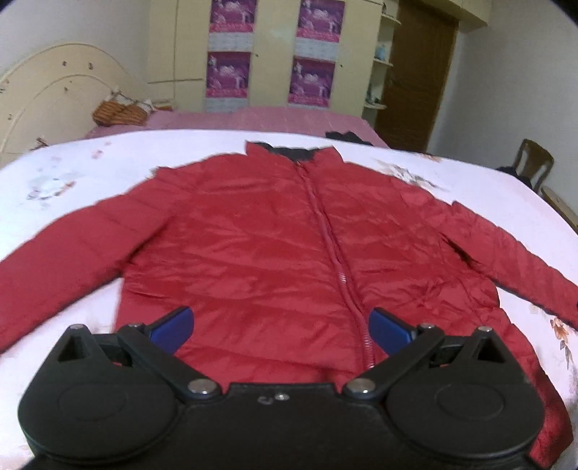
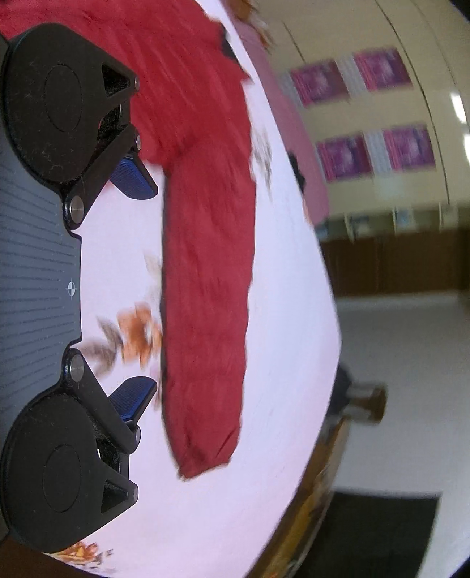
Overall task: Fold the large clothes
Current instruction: 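Move the right tool to the cuff of the red jacket sleeve, then grasp the sleeve cuff with the right tool and carry it across the body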
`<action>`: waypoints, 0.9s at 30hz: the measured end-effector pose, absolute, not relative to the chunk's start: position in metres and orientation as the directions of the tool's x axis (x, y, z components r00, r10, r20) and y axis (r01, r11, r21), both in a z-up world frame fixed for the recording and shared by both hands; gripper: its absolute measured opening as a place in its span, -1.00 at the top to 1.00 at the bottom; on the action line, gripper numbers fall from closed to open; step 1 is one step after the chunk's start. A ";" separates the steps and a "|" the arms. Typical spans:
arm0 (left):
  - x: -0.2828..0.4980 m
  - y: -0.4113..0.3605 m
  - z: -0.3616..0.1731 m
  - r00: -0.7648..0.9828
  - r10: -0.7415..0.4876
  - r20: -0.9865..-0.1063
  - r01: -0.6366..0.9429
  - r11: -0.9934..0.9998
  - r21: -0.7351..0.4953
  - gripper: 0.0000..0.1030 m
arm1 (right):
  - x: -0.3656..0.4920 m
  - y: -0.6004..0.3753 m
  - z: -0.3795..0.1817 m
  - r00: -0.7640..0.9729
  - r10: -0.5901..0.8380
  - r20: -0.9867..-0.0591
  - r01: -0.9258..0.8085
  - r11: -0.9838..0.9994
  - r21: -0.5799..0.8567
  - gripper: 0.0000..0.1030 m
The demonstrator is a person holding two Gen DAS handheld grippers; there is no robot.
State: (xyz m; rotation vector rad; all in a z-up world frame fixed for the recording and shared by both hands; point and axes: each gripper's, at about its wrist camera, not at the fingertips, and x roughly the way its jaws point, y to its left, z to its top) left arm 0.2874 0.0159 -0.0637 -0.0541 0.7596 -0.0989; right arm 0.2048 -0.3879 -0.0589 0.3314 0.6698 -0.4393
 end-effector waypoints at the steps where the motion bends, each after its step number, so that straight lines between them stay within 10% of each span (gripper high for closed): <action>1: 0.292 0.011 -0.068 0.713 -0.114 -0.691 0.074 0.993 -0.088 -1.00 | 0.203 -0.400 -0.063 0.694 -0.288 -0.660 0.515 0.839 0.175 -1.00; 11: 0.340 -0.024 -0.094 0.670 -0.102 -0.735 0.058 0.995 -0.085 -1.00 | 0.193 -0.491 -0.099 0.642 -0.352 -0.681 0.684 0.664 0.302 -0.93; 13: 0.346 -0.030 -0.098 0.660 -0.102 -0.744 0.064 0.995 -0.080 -1.00 | 0.189 -0.500 -0.102 0.638 -0.342 -0.690 0.697 0.637 0.329 -0.28; 24: 0.369 -0.028 -0.105 0.647 -0.097 -0.757 0.026 0.994 -0.105 -1.00 | 0.182 -0.527 -0.106 0.688 -0.319 -0.652 0.701 0.523 0.485 -0.23; 27: 0.370 -0.017 -0.102 0.649 -0.080 -0.757 0.006 0.995 -0.100 -1.00 | 0.192 -0.526 -0.097 0.699 -0.303 -0.648 0.683 0.553 0.478 0.74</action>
